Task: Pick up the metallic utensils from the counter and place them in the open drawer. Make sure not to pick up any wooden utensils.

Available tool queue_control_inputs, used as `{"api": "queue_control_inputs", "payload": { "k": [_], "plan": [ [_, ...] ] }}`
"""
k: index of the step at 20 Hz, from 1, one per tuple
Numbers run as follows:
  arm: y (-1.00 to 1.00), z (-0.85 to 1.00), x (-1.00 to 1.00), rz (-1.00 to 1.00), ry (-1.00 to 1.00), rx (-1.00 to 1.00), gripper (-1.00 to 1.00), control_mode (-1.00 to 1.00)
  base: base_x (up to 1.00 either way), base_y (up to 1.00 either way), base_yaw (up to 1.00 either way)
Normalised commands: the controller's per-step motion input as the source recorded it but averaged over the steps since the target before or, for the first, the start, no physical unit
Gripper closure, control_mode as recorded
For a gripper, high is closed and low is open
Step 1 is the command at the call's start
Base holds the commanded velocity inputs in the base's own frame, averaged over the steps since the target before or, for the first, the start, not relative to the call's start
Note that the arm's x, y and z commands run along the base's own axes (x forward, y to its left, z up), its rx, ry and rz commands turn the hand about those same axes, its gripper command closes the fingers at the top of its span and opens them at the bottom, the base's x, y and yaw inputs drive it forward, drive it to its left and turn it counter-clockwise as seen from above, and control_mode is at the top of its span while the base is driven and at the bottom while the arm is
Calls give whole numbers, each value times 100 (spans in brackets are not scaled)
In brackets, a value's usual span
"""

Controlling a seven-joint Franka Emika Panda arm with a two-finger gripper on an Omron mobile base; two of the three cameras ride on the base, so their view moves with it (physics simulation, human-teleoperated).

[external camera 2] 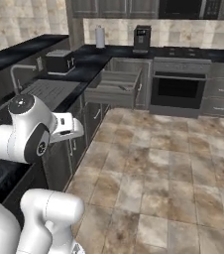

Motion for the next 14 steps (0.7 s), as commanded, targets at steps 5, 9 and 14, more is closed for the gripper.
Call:
{"api": "queue_control_inputs", "payload": {
  "k": [5,9,14],
  "plan": [
    [0,0,0,0,0,0,-100,100,-100,-33,-2],
    [0,0,0,0,0,0,-100,100,-100,-24,-2],
    [0,0,0,0,0,0,-100,100,-100,-4,-3]
  ]
}}
